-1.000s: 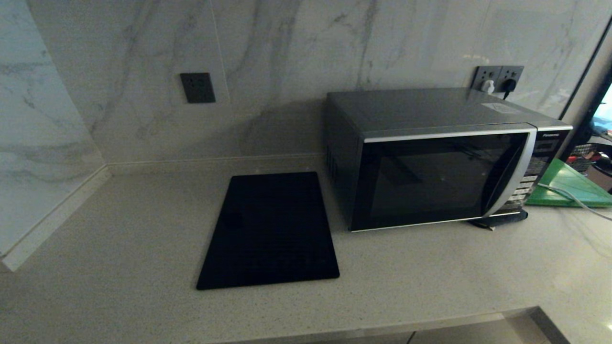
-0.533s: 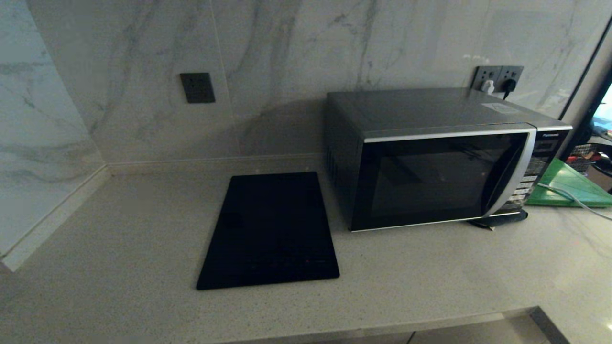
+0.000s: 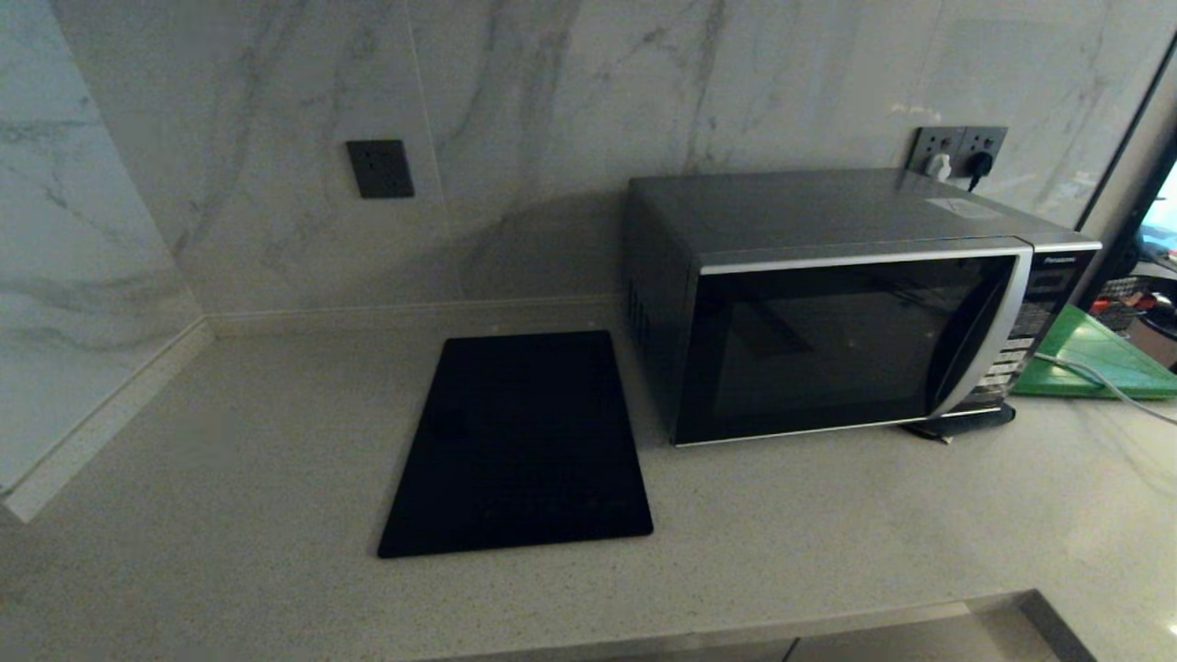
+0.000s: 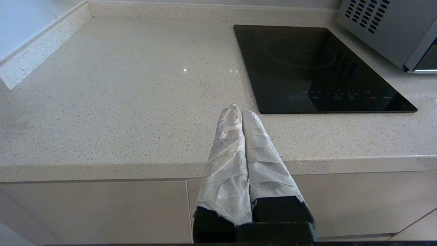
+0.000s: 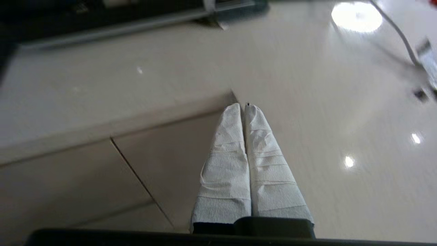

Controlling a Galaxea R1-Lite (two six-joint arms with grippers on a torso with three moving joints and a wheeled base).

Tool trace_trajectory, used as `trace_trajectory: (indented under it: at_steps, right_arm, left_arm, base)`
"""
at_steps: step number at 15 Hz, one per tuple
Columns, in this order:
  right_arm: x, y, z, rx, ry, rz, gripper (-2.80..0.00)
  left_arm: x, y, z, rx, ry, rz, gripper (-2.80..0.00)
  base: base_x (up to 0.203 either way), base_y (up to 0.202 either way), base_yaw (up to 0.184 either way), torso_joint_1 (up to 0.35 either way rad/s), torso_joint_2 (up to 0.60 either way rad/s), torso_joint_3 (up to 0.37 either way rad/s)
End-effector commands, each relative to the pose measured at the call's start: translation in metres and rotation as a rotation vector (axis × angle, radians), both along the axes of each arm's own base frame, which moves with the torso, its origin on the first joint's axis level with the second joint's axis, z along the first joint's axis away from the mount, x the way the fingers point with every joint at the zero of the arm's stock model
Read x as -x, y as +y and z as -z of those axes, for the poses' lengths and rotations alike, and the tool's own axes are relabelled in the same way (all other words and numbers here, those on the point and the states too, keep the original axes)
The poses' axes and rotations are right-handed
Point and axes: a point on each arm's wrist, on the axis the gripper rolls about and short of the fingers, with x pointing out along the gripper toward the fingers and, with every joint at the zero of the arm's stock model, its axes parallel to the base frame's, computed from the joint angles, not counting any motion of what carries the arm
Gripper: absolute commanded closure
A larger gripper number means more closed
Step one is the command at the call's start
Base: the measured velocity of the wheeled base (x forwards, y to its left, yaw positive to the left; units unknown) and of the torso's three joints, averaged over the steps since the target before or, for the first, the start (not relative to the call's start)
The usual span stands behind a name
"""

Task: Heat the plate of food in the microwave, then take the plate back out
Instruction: Open the microwave oven

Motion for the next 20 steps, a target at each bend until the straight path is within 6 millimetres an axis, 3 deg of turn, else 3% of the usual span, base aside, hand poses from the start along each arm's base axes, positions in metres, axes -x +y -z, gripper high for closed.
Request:
trace_trajectory:
  at_steps: [1,9,20]
  right_arm:
    - [-0.003,0.0,0.004,0.006,0.012,-0.011,0.0]
    - [-0.014,0.003,0.012,0.11,-0.053,-0.127,0.0]
    - [-0.021,0.005,0.023,-0.001,-0.102,-0.249,0.0]
  left_arm:
    - [0.0,0.0,0.0,0.001,0.0,0.0,0.0]
    - [0.0,0.0,0.0,0.001,-0.001,0.0,0.0]
    - [0.0,0.0,0.0,0.0,-0.001,-0.001,0.0]
  base:
    - [0.0,0.0,0.0,0.0,0.0,0.0]
    - [0.0,0.0,0.0,0.0,0.0,0.0]
    - [0.0,0.0,0.0,0.0,0.0,0.0]
